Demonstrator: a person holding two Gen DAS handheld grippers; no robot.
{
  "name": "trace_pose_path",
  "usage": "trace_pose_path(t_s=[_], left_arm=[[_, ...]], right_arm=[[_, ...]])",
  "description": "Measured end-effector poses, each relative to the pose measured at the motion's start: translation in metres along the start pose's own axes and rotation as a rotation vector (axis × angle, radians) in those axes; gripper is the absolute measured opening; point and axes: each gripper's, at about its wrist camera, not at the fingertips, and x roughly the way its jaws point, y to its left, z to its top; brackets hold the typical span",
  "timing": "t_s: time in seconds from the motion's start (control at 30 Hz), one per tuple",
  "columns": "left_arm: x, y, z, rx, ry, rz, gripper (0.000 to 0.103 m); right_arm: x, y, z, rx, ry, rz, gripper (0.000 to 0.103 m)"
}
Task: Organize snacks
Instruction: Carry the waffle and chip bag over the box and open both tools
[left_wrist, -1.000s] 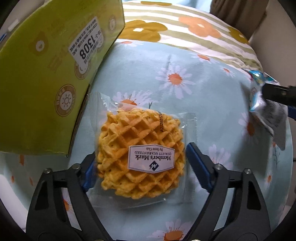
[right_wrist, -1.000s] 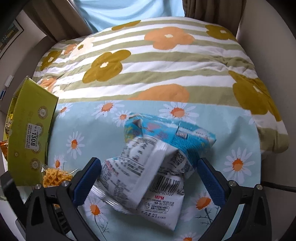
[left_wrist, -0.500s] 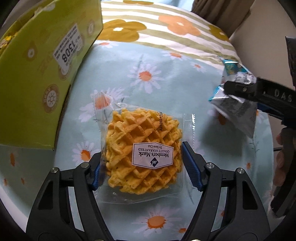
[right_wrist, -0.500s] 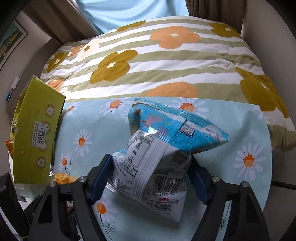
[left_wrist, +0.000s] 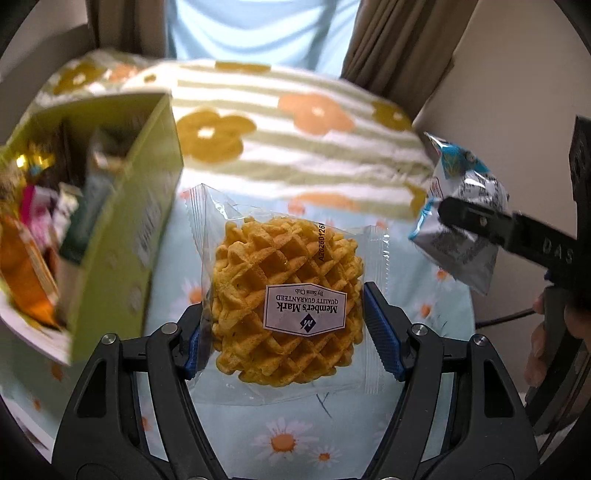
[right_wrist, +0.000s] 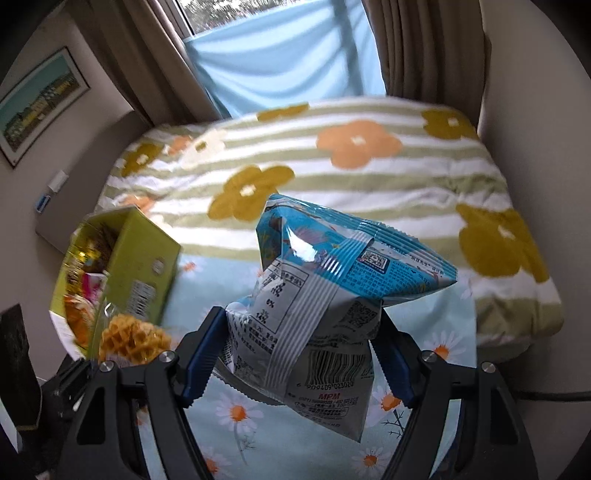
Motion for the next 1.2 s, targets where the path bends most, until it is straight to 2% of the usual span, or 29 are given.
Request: trace_pose_path(t_s=[0.23, 0.5, 0.67, 0.83, 1.03, 1.13, 1.2], left_arm=[[-0.046, 0.027, 0.036, 0.015, -0.094, -0.027, 0.069], [-0.088, 0.105, 0.071, 0.034, -0.138, -0.064, 0.069], [-0.098, 0.172, 0.088, 0.033, -0.115, -0.054, 0.069], [-0.091, 0.244, 0.106, 0.033, -0.073, -0.036, 0.069], [-0.069, 0.292, 0.124, 0.07, -0.023, -0.013, 0.07], [-0.058, 0.305, 0.133, 0.093, -0.012, 0.003, 0.08], [-0.054, 0.309, 0.137, 0.103, -0.01, 0.009, 0.095]], right_arm=[[-0.044, 0.042, 0.02, -0.032, -0.099, 0.001, 0.073], [-0.054, 0.118, 0.025, -0.04, -0.163, 0.007, 0.073], [-0.033, 0.183, 0.024, -0.04, -0.156, 0.033, 0.073], [0.006, 0.244, 0.023, -0.042, -0.128, 0.057, 0.073], [0.044, 0.288, 0.018, -0.017, -0.086, 0.059, 0.073], [0.055, 0.302, 0.013, -0.015, -0.059, 0.046, 0.073], [0.06, 0.307, 0.013, -0.024, -0.043, 0.032, 0.073]])
